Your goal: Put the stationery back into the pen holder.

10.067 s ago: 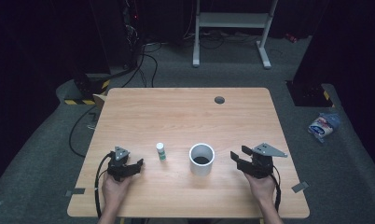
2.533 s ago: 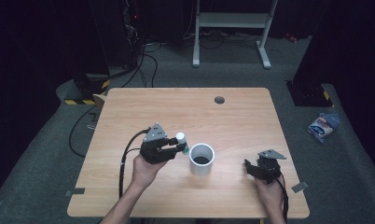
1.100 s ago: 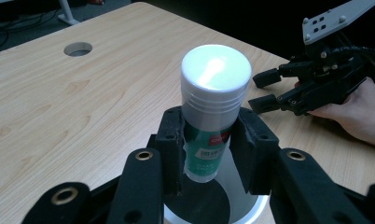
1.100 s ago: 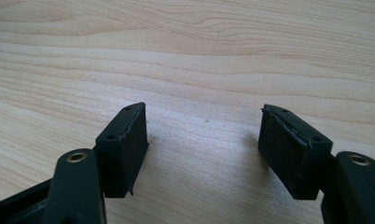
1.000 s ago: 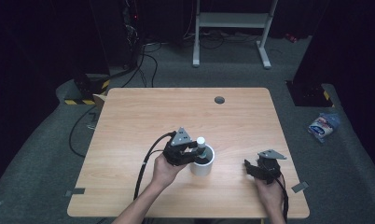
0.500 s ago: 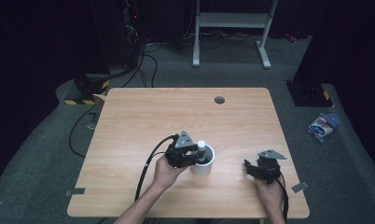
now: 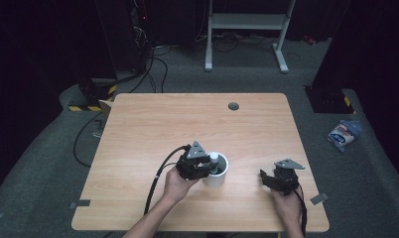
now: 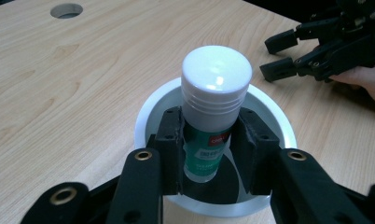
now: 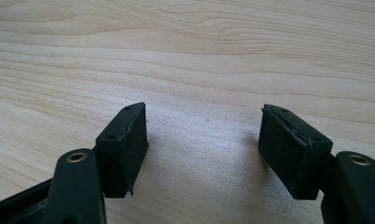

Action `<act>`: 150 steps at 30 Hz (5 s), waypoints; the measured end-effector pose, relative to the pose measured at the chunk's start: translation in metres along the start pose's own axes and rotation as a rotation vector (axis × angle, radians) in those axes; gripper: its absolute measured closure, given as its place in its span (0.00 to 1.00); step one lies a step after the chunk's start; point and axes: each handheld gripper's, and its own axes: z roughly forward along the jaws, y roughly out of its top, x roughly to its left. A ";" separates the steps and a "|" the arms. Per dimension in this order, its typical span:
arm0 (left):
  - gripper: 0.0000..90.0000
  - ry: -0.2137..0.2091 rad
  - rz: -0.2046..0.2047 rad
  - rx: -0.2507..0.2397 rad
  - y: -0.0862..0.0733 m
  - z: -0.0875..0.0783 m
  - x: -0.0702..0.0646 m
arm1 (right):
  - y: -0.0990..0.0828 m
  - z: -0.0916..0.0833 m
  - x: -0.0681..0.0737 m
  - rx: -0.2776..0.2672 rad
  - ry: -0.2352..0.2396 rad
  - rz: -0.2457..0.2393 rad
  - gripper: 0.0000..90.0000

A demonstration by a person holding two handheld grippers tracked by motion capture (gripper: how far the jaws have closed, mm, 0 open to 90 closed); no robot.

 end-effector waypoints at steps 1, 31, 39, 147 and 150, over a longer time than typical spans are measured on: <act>0.72 0.002 0.005 0.002 0.000 0.001 0.000 | 0.000 0.000 0.000 0.000 0.000 0.000 0.36; 0.60 -0.003 -0.015 -0.002 -0.003 -0.001 -0.002 | 0.000 0.000 0.000 0.000 0.002 -0.001 0.36; 0.49 0.007 -0.017 -0.023 -0.002 -0.004 -0.003 | 0.000 0.000 0.000 0.000 0.002 -0.001 0.36; 0.41 0.257 -0.252 -0.103 -0.077 -0.096 0.068 | 0.000 0.000 0.000 0.003 0.001 0.001 0.36; 0.41 0.263 -0.265 -0.106 -0.084 -0.096 0.068 | 0.000 0.000 0.000 0.003 0.000 0.001 0.36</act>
